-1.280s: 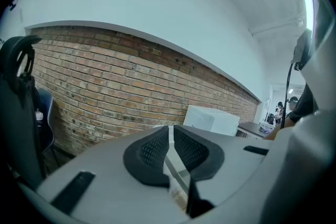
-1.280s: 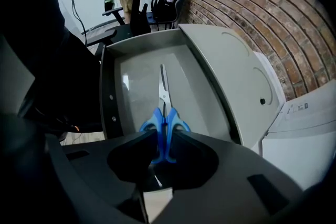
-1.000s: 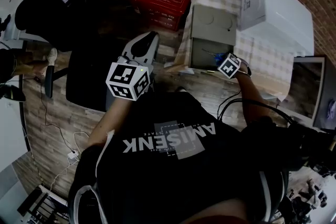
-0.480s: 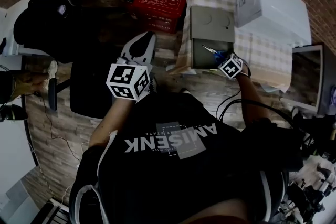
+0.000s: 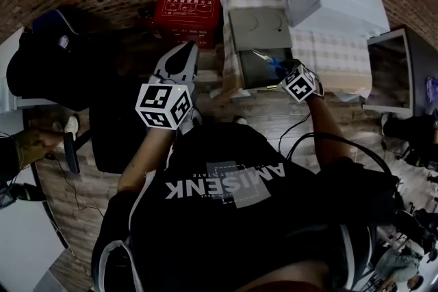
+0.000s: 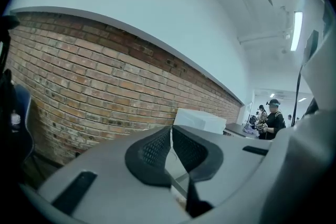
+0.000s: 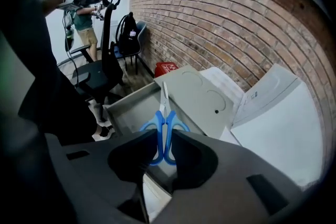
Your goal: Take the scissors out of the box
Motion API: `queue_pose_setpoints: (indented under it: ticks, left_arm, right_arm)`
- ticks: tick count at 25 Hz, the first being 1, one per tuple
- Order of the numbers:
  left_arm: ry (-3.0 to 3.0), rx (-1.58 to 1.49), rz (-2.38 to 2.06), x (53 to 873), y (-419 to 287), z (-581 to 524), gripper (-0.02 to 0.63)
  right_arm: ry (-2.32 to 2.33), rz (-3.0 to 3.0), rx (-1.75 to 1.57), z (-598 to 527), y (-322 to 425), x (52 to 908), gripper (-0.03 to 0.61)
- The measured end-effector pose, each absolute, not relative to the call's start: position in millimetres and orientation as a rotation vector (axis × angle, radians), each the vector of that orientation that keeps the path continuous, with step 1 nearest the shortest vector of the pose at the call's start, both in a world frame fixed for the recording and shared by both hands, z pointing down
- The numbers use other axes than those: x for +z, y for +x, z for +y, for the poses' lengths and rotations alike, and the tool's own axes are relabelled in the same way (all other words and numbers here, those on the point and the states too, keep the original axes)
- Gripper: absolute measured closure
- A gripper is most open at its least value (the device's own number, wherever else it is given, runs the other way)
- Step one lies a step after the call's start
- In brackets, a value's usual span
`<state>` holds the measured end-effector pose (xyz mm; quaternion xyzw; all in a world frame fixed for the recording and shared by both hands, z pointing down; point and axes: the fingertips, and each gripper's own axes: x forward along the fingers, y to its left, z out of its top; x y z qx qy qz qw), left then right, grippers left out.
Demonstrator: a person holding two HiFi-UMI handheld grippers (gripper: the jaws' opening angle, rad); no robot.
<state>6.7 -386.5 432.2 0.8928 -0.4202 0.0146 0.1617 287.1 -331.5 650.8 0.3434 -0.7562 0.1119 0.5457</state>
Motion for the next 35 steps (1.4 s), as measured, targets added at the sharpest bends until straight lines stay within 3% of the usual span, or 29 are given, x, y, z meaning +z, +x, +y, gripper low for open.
queue_pose_setpoints:
  ticks: [17, 35]
  left_arm:
    - [2.649, -0.056, -0.965, 409, 36, -434, 0.589]
    - [2.858, -0.111, -0.923, 335, 49, -471, 0.601]
  right_arm:
    - [1.325, -1.956, 0.160, -348, 268, 469, 0.463]
    - [1.772, -1.955, -0.006, -332, 287, 340, 0.463]
